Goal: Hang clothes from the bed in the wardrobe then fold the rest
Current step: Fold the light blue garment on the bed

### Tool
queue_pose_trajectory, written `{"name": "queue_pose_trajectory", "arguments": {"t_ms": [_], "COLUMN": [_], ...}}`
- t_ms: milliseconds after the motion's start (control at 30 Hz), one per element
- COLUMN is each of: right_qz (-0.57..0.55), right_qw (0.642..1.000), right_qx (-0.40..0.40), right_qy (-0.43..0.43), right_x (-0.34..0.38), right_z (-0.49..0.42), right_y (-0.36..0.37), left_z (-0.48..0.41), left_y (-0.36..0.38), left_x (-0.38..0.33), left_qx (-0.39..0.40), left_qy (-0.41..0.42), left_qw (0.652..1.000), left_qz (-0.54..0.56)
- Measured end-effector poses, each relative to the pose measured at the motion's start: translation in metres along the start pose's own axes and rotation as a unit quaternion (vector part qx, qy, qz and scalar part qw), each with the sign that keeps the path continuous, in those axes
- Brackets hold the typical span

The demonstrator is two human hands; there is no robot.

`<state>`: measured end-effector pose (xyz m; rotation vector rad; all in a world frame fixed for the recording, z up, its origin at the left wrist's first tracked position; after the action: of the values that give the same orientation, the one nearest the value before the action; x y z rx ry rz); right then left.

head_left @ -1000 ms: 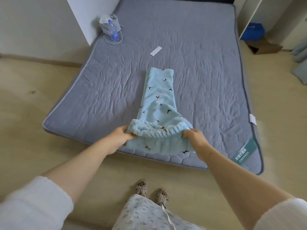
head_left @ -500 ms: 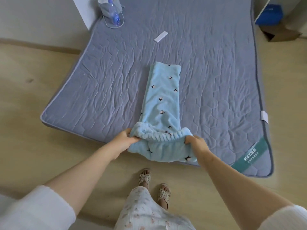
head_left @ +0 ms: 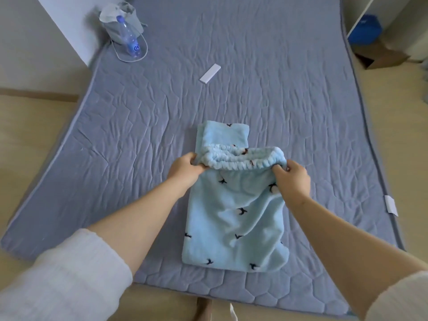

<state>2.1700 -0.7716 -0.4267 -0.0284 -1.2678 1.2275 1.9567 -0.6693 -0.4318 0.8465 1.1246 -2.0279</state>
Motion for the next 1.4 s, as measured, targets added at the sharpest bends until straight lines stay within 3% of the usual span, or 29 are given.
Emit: {"name": "queue_pose_trajectory", "arguments": {"t_ms": [167,333,533,667,867,1000,1067,1333,1400], "right_qz": [-0.084,0.030,0.119,0.122,0.162,-0.028,-0.053,-0.049,0.040], "right_qw": [0.995,0.997,0.969,0.959,0.951,0.938,0.941,0.917,0.930], "right_qx": [-0.048,0.056,0.170,0.178,0.042,0.115,0.129,0.184,0.171], "right_qy": [-0.018,0.049,0.132,0.183,0.262,0.325,0.310,0.352,0.322], "right_x": [0.045,0.002,-0.098,-0.150,-0.203,-0.223,-0.229,-0.237,-0.238], "right_z": [-0.084,-0.103,-0.078,-0.068,-0.054,-0.050,-0.049,-0.032,-0.029], "right_y": [0.038,0.088,0.142,0.151,0.138,0.142,0.143,0.132,0.130], "left_z": [-0.104,-0.148,-0.122,-0.099,-0.044,-0.024,-0.024,-0.007,-0.001], "left_y": [0.007,0.043,0.092,0.107,0.126,0.133,0.130,0.121,0.123], "left_x": [-0.032,0.003,0.105,0.164,0.221,0.244,0.249,0.252,0.249], "left_qx": [-0.097,-0.008,0.045,0.004,-0.112,-0.081,-0.064,-0.009,-0.005], "left_qy": [0.009,0.005,-0.047,-0.099,-0.277,-0.316,-0.327,-0.369,-0.342], "left_qw": [0.991,0.999,0.989,0.972,0.952,0.945,0.942,0.929,0.937], "left_qz": [0.094,-0.049,-0.135,-0.211,-0.059,-0.004,0.043,0.033,-0.065]}}
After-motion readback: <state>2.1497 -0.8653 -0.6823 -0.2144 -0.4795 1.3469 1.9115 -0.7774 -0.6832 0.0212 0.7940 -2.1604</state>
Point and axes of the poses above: each hand's wrist, its own z-axis away from the middle knuckle, its own y-axis out of the palm, x = y × z, the point moved 1 cm from there along -z, towards the middle knuckle, and after that the axes turned 4 degrees about y, right-handed, at the moved point
